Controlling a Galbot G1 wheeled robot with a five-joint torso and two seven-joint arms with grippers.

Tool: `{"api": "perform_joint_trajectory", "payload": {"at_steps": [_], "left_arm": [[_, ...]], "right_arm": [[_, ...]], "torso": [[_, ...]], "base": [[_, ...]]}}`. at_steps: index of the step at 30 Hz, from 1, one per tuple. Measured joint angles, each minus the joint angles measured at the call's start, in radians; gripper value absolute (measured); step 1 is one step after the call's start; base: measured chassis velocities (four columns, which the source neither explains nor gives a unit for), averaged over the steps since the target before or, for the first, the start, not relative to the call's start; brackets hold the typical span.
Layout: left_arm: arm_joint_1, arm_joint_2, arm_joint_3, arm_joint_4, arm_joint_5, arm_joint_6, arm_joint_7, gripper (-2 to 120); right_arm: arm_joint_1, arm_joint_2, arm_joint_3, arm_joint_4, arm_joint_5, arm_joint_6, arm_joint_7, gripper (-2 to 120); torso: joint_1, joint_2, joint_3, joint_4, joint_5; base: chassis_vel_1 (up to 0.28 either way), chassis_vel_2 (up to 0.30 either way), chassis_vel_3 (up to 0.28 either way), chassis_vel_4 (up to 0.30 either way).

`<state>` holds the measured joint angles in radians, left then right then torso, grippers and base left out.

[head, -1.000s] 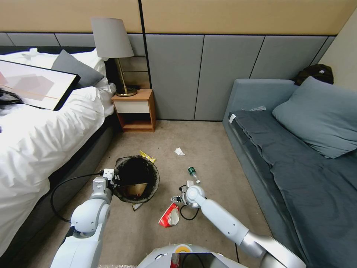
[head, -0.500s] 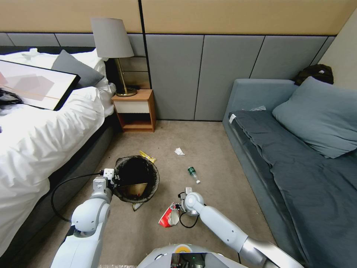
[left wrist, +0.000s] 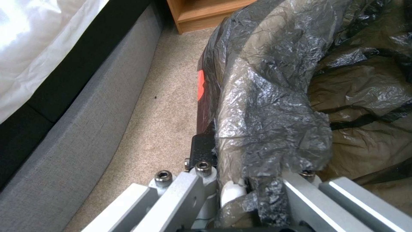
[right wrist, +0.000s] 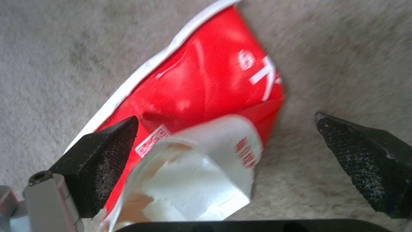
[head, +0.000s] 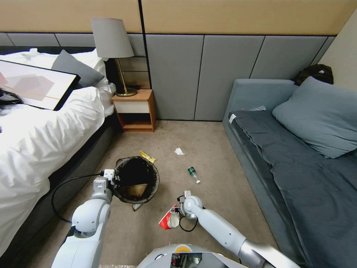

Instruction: Pick up the trash bin, then pick up the garbage from the floor and place it into the trash bin.

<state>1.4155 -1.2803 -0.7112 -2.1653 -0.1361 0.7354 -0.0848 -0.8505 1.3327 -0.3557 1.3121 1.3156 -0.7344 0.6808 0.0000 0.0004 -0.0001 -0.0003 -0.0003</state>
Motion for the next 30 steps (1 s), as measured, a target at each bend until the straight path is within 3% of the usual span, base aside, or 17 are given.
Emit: {"api": "perform_joint_trajectory", "payload": {"at_steps": [21,23,30], "left_arm": [[-0.007,0.004,0.005,0.013,0.003,0.0,0.004,1],[-0.006,0.004,0.005,0.013,0.004,0.0,0.004,1],[-0.004,0.004,0.003,0.01,0.004,0.0,0.004,1]], "right_arm": [[-0.019,-0.01,-0.026,0.026,0.013,-0.001,0.004,100],[-0.017,-0.009,-0.022,0.021,0.0,-0.003,-0.01,95],[-0.014,-0.013,-0.02,0.019,-0.011,-0.004,-0.028,94]], "torso": [[0.0,0.0,0.0,0.0001,0.0002],[0.0,0.0,0.0,-0.0003,-0.0003],[0.0,0.0,0.0,0.0001,0.0001]], "base": [[0.0,0.0,0.0,0.0],[0.0,0.0,0.0,0.0],[0.0,0.0,0.0,0.0]]}}
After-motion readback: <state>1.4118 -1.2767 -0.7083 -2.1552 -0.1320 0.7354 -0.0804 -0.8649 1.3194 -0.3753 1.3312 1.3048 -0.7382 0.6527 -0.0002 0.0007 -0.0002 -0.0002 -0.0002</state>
